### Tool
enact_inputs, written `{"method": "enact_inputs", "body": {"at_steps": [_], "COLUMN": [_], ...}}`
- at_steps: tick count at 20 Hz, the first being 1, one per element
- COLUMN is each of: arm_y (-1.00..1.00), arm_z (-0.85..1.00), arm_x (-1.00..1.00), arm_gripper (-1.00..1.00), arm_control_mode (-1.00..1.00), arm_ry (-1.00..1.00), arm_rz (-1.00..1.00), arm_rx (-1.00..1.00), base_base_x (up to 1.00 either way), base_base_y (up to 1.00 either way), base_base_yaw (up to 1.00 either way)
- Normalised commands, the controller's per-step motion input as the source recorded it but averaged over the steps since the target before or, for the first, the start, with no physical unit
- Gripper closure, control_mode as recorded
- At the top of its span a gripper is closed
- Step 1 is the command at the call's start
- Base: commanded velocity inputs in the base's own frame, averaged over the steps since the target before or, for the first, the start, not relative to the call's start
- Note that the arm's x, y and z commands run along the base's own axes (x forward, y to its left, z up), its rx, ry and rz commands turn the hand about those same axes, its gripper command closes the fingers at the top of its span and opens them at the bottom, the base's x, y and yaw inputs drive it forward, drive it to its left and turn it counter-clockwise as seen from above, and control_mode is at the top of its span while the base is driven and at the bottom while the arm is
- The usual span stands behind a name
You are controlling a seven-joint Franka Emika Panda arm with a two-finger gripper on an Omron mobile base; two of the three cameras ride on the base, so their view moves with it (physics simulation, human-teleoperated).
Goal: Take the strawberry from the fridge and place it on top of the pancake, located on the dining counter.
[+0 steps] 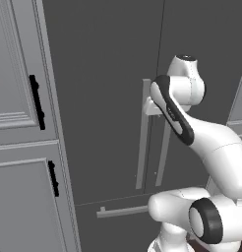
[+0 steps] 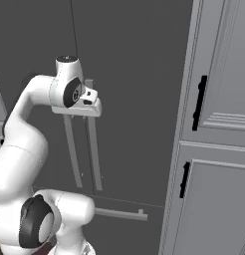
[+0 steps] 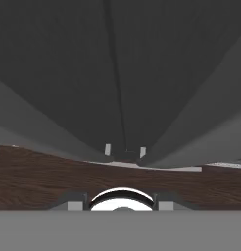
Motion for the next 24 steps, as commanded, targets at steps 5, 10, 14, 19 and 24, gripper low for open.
{"method": "enact_inputs", "body": {"at_steps": [5, 10, 14, 19, 24], "arm_y": [0.00, 0.01, 0.00, 0.00, 0.00], "arm_z": [0.00, 0.00, 0.00, 0.01, 0.05], "arm_x": [-0.25, -0.74, -0.79, -0.56, -0.45], "arm_gripper": [-1.00, -1.00, -1.00, -1.00, -1.00], "arm_control_mode": [-1.00, -1.00, -1.00, -1.00, -1.00], "arm_ry": [0.00, -0.03, -0.10, -0.13, -0.11], "arm_rz": [0.02, 0.03, 0.00, -0.04, -0.06], "arm_rx": [0.00, 0.00, 0.00, 0.00, 0.00], "base_base_x": [0.00, 0.00, 0.00, 0.00, 0.00], "base_base_y": [0.00, 0.00, 0.00, 0.00, 0.00], "base_base_yaw": [0.00, 0.00, 0.00, 0.00, 0.00]}}
